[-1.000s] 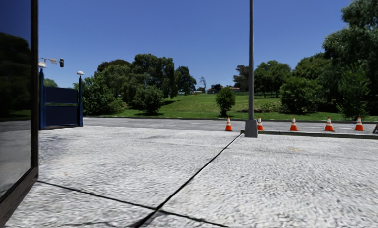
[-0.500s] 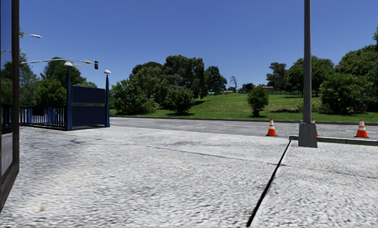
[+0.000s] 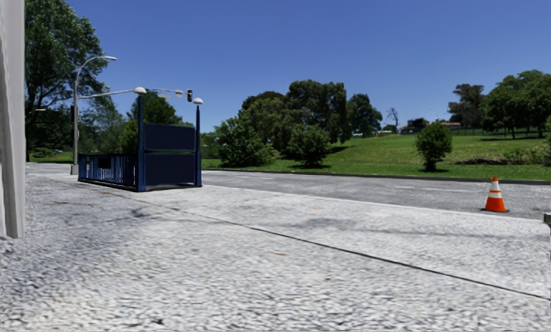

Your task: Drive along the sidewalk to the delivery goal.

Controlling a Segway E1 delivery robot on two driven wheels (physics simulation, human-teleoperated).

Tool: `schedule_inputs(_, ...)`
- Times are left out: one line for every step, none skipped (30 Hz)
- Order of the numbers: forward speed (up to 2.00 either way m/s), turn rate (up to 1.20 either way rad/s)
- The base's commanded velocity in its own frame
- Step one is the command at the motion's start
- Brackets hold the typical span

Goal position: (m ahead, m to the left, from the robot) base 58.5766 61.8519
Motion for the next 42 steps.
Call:
schedule_inputs(2.0,0.52)
schedule_inputs(2.0,0.52)
schedule_inputs(2.0,0.52)
schedule_inputs(2.0,0.52)
schedule_inputs(2.0,0.53)
schedule_inputs(2.0,0.53)
schedule_inputs(2.0,0.54)
schedule_inputs(2.0,0.54)
schedule_inputs(2.0,0.54)
schedule_inputs(2.0,0.54)
schedule_inputs(2.0,0.54)
schedule_inputs(2.0,0.54)
schedule_inputs(2.0,0.54)
schedule_inputs(2.0,0.54)
schedule_inputs(2.0,0.54)
schedule_inputs(2.0,0.54)
schedule_inputs(2.0,0.54)
schedule_inputs(2.0,0.54)
schedule_inputs(2.0,0.54)
schedule_inputs(2.0,0.54)
schedule_inputs(2.0,0.54)
schedule_inputs(2.0,0.54)
schedule_inputs(2.0,0.54)
schedule_inputs(2.0,0.54)
schedule_inputs(2.0,0.54)
schedule_inputs(2.0,0.54)
schedule_inputs(2.0,0.54)
schedule_inputs(2.0,0.52)
schedule_inputs(2.0,0.49)
schedule_inputs(2.0,0.49)
schedule_inputs(2.0,0.46)
schedule_inputs(2.0,0.46)
schedule_inputs(2.0,0.45)
schedule_inputs(2.0,0.45)
schedule_inputs(2.0,0.45)
schedule_inputs(2.0,0.45)
schedule_inputs(2.0,0.45)
schedule_inputs(2.0,0.45)
schedule_inputs(2.0,0.45)
schedule_inputs(2.0,0.45)
schedule_inputs(2.0,0.45)
schedule_inputs(2.0,0.45)
